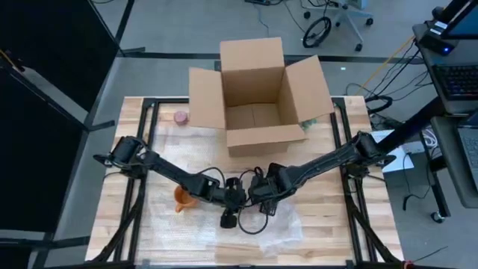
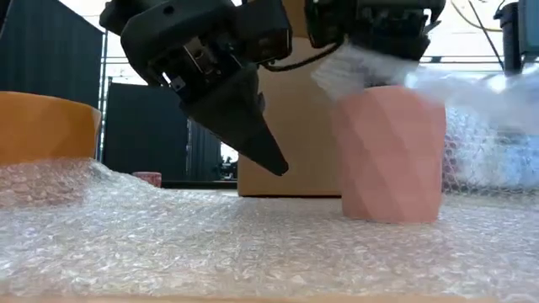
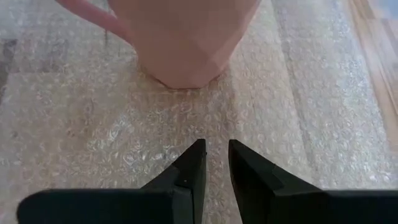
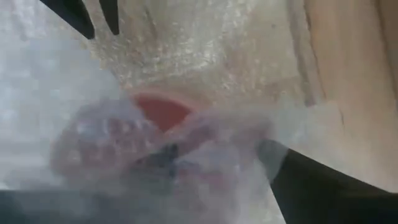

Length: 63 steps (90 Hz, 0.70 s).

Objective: Wrap mug
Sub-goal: Wrap the pink cup with the bubble wrap

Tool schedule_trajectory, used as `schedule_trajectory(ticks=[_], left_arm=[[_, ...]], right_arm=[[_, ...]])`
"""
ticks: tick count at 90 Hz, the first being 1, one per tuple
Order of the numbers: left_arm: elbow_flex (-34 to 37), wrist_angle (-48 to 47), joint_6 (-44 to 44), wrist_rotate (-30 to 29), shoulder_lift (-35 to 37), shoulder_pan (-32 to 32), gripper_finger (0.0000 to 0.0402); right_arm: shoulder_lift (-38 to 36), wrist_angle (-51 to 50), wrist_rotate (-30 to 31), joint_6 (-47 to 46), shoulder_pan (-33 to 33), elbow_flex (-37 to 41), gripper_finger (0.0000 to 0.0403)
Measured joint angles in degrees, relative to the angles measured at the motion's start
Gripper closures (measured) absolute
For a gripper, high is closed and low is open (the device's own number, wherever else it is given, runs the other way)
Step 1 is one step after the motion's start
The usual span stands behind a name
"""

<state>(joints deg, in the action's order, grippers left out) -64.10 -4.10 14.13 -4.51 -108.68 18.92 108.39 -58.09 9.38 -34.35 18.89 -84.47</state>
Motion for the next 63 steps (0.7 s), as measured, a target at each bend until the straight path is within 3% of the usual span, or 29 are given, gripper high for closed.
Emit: schedule_trajectory(ticks=[32, 63], left_arm=[[0.8, 0.0, 0.0, 0.0, 0.0, 0.0, 0.0346], [0.9, -0.2, 0.0, 0.0, 0.0, 0.0, 0.0346]], right_arm=[[4.6, 3.2, -1.0, 1.9, 0.4, -0.1, 0.0178], [4.5, 3.1, -2.1, 1.9, 0.7, 0.0, 0.0179]])
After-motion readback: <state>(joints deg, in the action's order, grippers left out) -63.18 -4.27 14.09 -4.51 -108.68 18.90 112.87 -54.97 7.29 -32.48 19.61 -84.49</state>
